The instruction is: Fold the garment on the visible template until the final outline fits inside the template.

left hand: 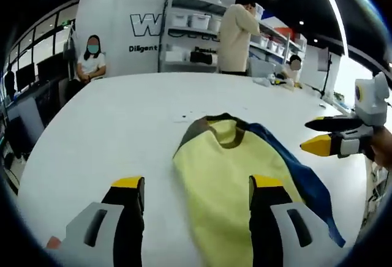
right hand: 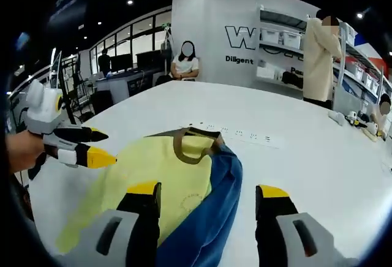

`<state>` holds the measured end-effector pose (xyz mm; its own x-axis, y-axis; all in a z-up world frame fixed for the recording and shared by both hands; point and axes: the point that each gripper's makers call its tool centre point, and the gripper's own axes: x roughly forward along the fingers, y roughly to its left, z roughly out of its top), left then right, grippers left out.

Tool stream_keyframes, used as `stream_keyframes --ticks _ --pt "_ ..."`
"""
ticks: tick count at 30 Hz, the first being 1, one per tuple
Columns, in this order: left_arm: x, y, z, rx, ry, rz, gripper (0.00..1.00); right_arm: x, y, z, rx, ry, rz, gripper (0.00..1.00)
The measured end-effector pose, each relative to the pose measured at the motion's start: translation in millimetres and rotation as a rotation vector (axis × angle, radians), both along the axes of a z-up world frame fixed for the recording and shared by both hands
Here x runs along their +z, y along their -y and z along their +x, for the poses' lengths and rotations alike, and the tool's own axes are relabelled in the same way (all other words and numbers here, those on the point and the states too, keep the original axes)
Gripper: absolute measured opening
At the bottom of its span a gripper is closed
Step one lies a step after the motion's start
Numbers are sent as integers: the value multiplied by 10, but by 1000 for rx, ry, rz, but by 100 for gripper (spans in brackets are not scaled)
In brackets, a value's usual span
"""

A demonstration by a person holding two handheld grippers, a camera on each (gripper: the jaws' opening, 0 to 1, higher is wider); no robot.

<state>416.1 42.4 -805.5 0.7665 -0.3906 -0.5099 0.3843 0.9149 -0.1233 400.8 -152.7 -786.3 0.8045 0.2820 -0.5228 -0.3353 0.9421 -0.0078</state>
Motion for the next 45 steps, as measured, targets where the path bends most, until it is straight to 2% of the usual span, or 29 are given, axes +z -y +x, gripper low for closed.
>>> stream_keyframes --ticks 9,15,27,34,37,45 --pt "-144 77 178 -17 -30 -2 54 -151 -17 237 33 -28 -22 32" --pt "-236 96 250 -32 -49 -3 47 -305 64 390 30 -48 -45 19" --pt "-336 147 252 -54 -82 11 37 -463 134 502 -2 -90 -41 12" --pt "-424 134 225 -50 -117 14 33 -633 195 506 -11 -140 -35 9" --pt "-461 156 210 -54 -129 13 31 -658 208 505 -24 -153 -6 8" --pt "-517 193 207 -57 -140 13 26 -689 182 490 -12 -159 -7 0"
